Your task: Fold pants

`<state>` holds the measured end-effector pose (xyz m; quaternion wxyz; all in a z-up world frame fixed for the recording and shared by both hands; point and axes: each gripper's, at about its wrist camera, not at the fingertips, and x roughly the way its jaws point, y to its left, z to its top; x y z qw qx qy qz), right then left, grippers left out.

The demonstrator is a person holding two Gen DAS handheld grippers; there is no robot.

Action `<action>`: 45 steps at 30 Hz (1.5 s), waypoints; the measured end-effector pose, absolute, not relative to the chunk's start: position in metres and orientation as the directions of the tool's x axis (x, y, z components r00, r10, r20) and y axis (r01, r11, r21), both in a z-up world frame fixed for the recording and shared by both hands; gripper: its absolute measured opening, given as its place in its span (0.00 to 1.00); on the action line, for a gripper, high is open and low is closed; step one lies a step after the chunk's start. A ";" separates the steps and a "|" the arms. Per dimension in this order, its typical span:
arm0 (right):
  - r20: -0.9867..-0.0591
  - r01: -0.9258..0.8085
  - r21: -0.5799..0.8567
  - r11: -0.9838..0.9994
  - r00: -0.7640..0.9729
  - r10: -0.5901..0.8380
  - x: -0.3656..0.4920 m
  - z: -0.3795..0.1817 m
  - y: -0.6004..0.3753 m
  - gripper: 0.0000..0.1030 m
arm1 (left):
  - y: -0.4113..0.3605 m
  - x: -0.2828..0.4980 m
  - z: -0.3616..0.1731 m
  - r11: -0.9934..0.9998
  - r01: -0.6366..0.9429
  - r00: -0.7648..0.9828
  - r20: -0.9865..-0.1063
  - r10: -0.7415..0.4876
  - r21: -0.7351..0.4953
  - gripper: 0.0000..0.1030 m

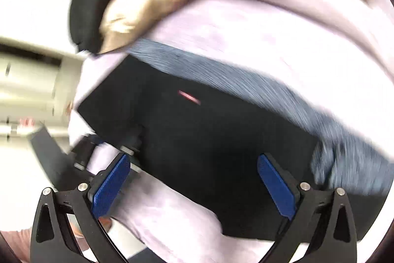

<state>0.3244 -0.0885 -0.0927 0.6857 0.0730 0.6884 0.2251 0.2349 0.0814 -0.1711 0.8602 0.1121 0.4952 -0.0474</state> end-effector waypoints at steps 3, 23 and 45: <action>-0.887 -0.258 0.461 0.849 -0.174 0.428 0.361 -0.092 -0.033 1.00 | 0.073 0.232 -0.170 0.956 0.221 0.530 -0.847 0.050 0.195 0.40; -0.836 -0.278 0.529 0.802 -0.331 0.437 0.372 -0.100 -0.006 0.21 | 0.027 0.205 -0.110 0.895 0.341 0.623 -0.782 0.015 0.289 0.40; -0.541 0.237 0.839 0.490 0.261 0.799 0.180 -0.121 -0.479 0.21 | -0.301 0.081 -0.103 0.533 0.791 0.492 -0.830 -0.263 0.300 0.40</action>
